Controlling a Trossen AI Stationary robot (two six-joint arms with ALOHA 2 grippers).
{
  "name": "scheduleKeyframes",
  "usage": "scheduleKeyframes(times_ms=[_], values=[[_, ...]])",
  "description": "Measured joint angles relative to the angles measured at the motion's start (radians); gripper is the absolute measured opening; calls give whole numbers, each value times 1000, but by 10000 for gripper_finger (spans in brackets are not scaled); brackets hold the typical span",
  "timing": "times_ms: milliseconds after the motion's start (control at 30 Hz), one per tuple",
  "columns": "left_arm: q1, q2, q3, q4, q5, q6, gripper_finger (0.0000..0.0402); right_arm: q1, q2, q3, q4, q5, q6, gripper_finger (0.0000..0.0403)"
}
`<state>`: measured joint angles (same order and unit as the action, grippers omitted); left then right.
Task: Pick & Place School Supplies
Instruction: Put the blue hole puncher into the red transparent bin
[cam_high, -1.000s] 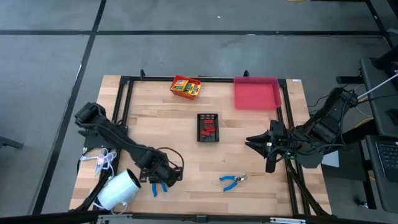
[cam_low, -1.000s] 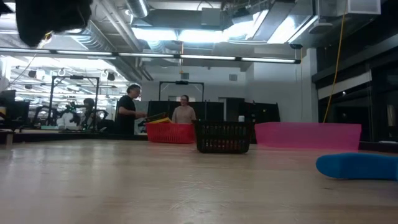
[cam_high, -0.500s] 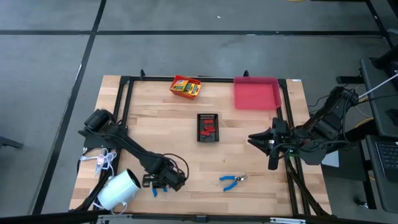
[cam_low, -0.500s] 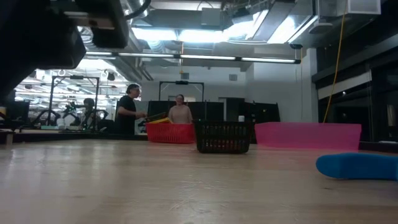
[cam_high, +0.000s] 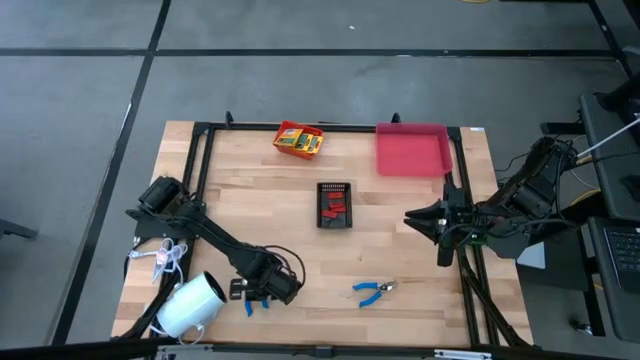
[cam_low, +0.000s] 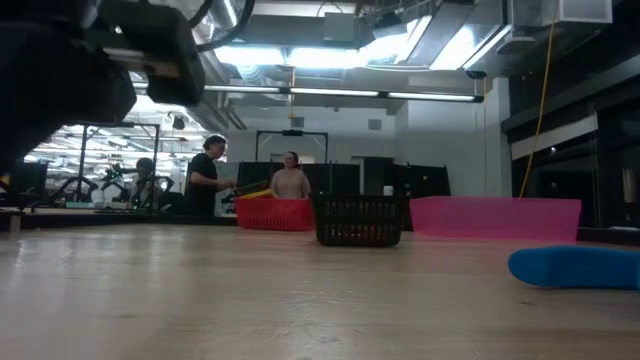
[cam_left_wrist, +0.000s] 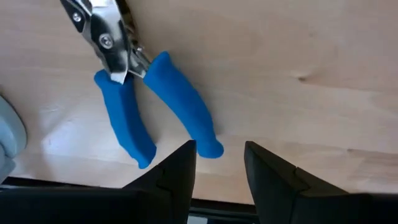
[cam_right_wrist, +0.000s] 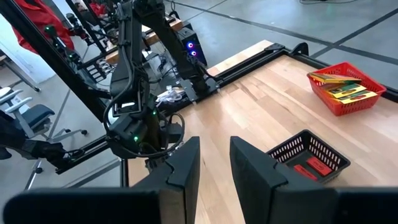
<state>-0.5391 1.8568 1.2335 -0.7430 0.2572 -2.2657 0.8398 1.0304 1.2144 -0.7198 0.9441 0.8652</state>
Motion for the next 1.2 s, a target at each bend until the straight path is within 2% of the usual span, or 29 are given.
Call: scheduleKeyframes(times_ms=[400,1200], values=[[3,23,0,17,21,9,132,27,-5,0,-47,6,69,91],[-5,79,0,65,25,27,129,29,-6,0,-55,9,81,91]])
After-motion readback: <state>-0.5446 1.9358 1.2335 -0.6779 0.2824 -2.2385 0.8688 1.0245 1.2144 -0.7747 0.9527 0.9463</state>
